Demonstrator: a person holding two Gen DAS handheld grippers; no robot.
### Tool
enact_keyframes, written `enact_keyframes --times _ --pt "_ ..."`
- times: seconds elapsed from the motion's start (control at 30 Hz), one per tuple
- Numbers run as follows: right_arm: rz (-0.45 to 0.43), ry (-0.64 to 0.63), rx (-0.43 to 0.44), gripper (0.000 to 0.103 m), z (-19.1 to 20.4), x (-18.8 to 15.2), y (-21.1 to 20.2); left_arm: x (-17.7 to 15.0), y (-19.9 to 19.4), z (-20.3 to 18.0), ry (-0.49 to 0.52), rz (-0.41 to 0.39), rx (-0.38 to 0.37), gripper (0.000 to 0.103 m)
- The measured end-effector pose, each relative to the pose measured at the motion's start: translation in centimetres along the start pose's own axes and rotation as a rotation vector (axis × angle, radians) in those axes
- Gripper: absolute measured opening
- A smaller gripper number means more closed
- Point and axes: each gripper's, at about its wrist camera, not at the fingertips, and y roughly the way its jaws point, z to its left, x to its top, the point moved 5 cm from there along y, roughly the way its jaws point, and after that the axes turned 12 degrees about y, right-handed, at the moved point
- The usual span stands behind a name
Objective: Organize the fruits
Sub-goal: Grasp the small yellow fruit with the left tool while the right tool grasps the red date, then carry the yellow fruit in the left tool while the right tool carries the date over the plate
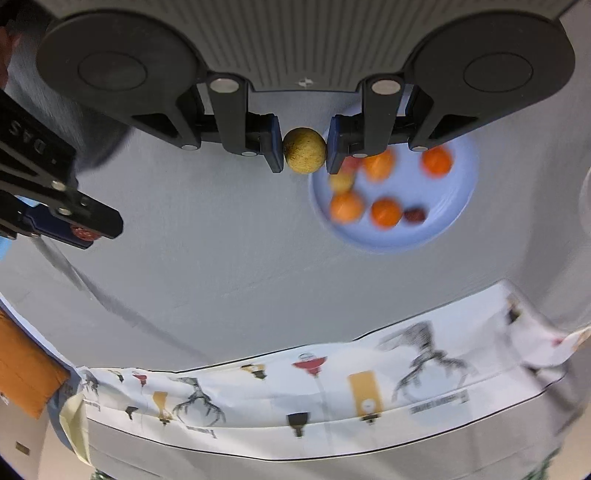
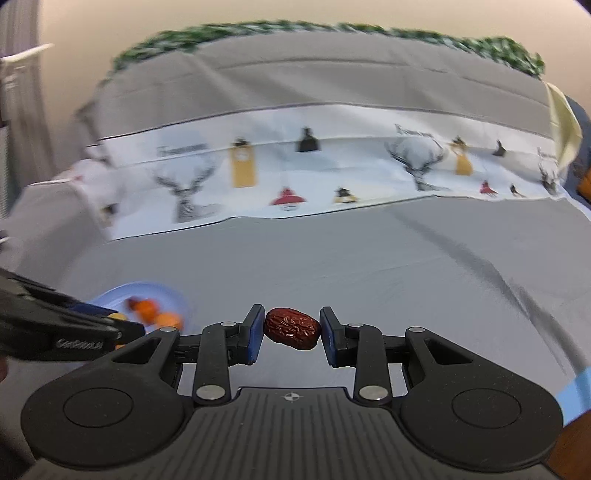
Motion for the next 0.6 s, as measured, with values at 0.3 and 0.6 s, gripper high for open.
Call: enact_keyframes --times 0.3,0.6 --pt "-0.09 -0.16 0.128 0.034 6.2 -1.6 -7.2 -4.4 -8.0 1.2 -0.035 -0.044 0.07 0.027" --pt "-0.118 -0.144 0.155 0.034 7.0 -2.2 -10.8 -6.1 -12.8 1.1 -0.078 -0.115 0.1 0.027"
